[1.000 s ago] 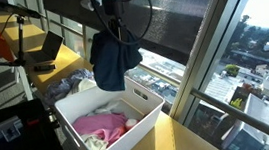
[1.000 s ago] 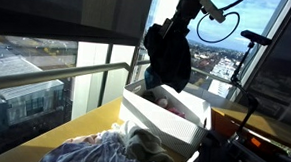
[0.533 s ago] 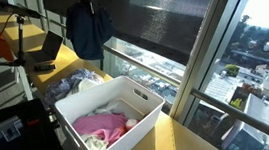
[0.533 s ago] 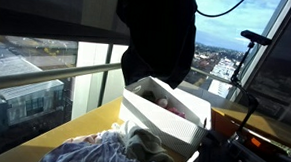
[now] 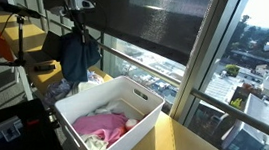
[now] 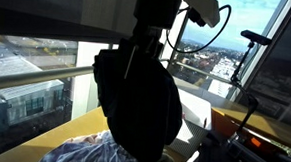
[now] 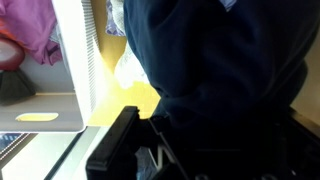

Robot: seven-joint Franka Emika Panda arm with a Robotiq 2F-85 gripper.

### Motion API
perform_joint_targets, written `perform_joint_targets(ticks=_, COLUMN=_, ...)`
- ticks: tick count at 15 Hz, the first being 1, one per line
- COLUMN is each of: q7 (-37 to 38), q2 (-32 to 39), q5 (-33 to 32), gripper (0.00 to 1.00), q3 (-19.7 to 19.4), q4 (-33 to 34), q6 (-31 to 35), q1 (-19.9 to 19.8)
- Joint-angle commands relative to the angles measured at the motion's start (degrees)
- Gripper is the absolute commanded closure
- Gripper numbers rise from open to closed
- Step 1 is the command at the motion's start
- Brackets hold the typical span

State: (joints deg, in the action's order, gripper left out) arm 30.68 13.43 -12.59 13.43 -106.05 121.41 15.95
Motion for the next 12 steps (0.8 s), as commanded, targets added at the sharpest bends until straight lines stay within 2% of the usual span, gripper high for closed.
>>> perform_joint_targets(ticks=1, q7=-0.13, q2=3.57, q5=0.62, gripper=0.67, q3=-1.53, q4=2.93, q6=-2.19, q1=1.6)
perform_joint_targets(ticks=6, q7=-0.52, q2=3.91, q5=1.15, gripper=0.31, q3=-2.26, q4=3.42, q6=-3.05, q1=1.82)
perform_joint_targets(ticks=10, q7=-1.44, q2=1.77, q5=0.59, gripper=0.03, q3=-5.56, q4=2.96, q6=-2.82, q1=-0.76)
perform_joint_targets(ticks=12, q7=-1.76, q2=1.02, q5=0.06, gripper=0.0, q3=-8.15, q4=1.84, q6=-1.76, q1=-2.72)
